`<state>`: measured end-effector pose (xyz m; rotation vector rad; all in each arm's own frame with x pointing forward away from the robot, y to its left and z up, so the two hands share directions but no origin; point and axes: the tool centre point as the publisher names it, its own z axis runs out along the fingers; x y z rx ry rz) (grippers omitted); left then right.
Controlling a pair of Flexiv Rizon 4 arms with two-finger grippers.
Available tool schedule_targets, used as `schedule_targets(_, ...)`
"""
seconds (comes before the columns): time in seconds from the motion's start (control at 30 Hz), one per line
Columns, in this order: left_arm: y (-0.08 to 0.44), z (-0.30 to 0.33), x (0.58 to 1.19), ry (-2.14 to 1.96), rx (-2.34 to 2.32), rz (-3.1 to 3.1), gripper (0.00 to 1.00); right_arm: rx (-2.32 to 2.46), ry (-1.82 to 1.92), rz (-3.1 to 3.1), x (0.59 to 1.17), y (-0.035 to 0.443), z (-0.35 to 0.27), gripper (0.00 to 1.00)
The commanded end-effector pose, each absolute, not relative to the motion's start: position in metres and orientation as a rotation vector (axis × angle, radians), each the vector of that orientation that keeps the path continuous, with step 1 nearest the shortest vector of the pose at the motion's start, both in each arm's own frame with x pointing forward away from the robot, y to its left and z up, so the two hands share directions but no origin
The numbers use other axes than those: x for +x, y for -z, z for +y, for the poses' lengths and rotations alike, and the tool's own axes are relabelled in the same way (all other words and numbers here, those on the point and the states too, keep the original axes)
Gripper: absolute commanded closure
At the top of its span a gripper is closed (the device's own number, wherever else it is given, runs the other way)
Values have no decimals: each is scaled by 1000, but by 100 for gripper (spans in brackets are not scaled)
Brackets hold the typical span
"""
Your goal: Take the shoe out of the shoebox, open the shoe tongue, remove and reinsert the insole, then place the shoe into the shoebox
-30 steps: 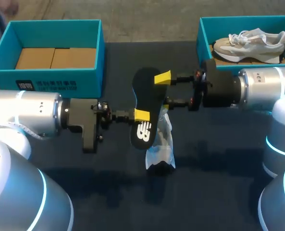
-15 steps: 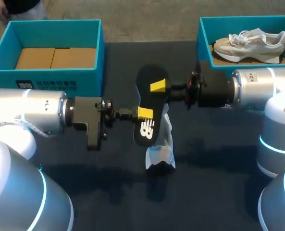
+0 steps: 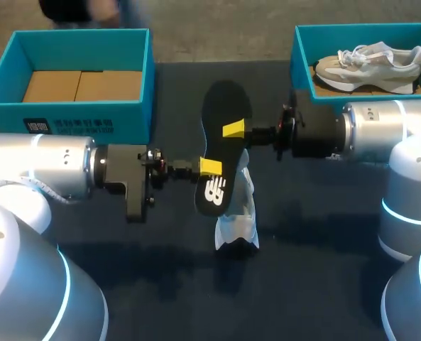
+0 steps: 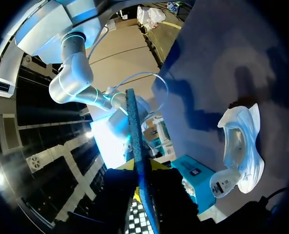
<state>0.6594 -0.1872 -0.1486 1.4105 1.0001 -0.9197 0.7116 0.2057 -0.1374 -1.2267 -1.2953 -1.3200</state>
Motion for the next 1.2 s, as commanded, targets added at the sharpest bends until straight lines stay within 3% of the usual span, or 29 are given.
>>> schedule_targets(0.03, 146, -179, 656, 914, 1424, 1023, 0, -1231, 1318, -1291, 715, 143, 206, 100)
schedule_targets(1.2, 99, -131, 693, 668, 2041, 1469, 0, -1279, 1295, -1256, 723, 186, 212, 100)
